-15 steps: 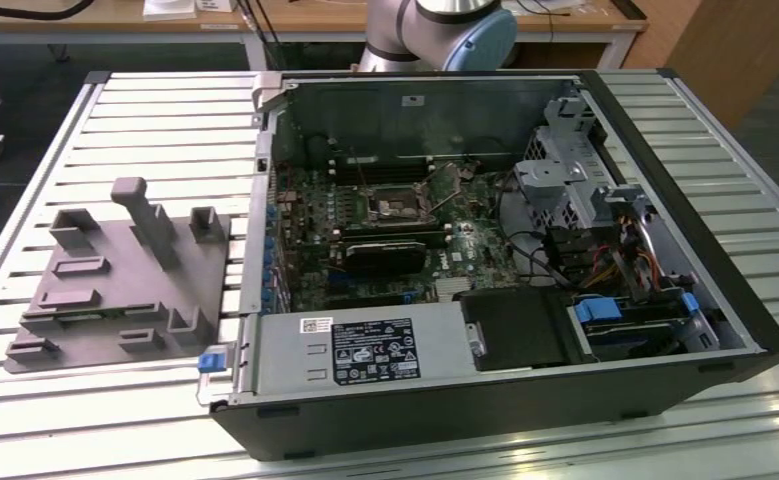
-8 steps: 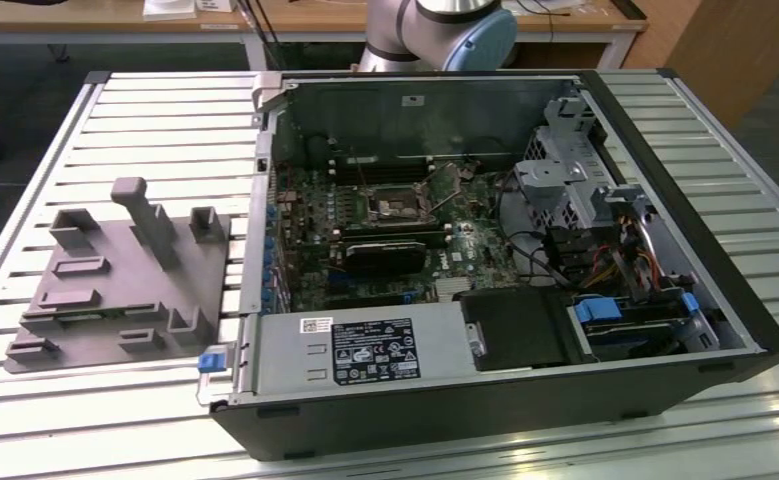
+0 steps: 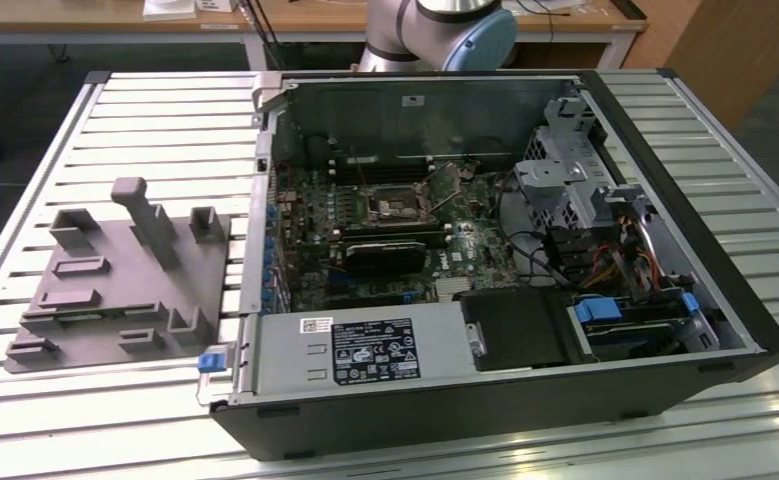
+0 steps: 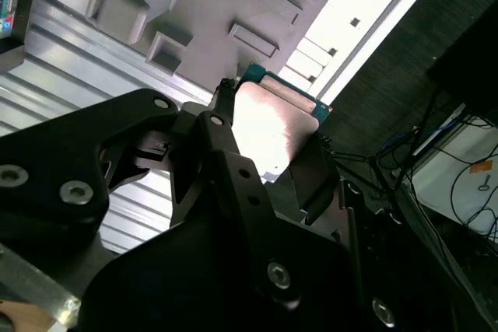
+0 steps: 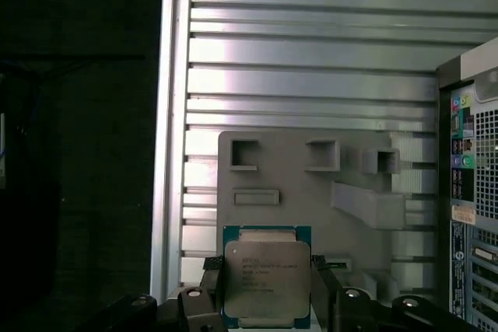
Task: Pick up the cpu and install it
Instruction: 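Pick up the cpu and move it towards the insertion slot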
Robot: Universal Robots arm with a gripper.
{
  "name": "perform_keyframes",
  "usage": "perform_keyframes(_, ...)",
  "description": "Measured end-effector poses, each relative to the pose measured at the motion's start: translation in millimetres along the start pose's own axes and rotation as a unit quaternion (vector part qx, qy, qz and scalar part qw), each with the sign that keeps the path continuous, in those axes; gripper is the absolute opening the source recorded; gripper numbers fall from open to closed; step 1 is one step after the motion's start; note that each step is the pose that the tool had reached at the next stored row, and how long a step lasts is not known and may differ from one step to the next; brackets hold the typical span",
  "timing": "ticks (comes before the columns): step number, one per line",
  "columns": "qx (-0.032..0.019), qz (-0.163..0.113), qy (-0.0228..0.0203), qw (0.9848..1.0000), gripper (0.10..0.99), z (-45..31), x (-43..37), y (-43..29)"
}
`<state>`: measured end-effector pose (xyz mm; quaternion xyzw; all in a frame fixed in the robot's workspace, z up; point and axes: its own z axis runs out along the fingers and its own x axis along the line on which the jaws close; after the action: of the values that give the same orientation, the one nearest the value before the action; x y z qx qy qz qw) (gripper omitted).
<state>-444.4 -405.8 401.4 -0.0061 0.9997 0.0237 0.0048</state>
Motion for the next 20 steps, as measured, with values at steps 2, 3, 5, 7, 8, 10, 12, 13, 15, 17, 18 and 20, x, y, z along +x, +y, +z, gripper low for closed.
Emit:
perform_keyframes(2, 0.0000, 0.000, 0.0000, 1.0000, 0.537, 0.0, -1.7, 0.0)
perform_keyframes(3, 0.0000, 0.000, 0.0001, 1.0000, 0.537, -0.1, -3.2, 0.0)
perform_keyframes(5, 0.0000, 0.000, 0.0001, 1.0000, 0.537, -0.1, -6.7, -0.1)
perform_keyframes(7, 0.0000, 0.000, 0.0001, 1.0000, 0.537, -0.1, -10.3, -0.1)
perform_keyframes(8, 0.0000, 0.000, 0.0001, 1.0000, 0.537, 0.0, -12.0, -0.1)
perform_keyframes(10, -0.0001, 0.000, 0.0000, 1.0000, 0.537, 0.1, -15.2, -0.2)
perform_keyframes(12, 0.0000, 0.000, 0.0000, 1.0000, 0.537, 0.1, -17.9, -0.2)
perform_keyframes(13, -0.0001, 0.000, 0.0000, 1.0000, 0.537, 0.1, -19.0, -0.2)
perform_keyframes(15, 0.0000, 0.000, 0.0001, 1.0000, 0.537, 0.1, -21.1, -0.3)
perform_keyframes(17, 0.0000, 0.000, 0.0000, 1.0000, 0.537, 0.1, -23.0, -0.3)
perform_keyframes(18, 0.0000, 0.000, 0.0001, 1.0000, 0.537, 0.1, -23.9, -0.3)
perform_keyframes(20, 0.0000, 0.000, 0.0000, 1.0000, 0.537, 0.2, -26.1, -0.3)
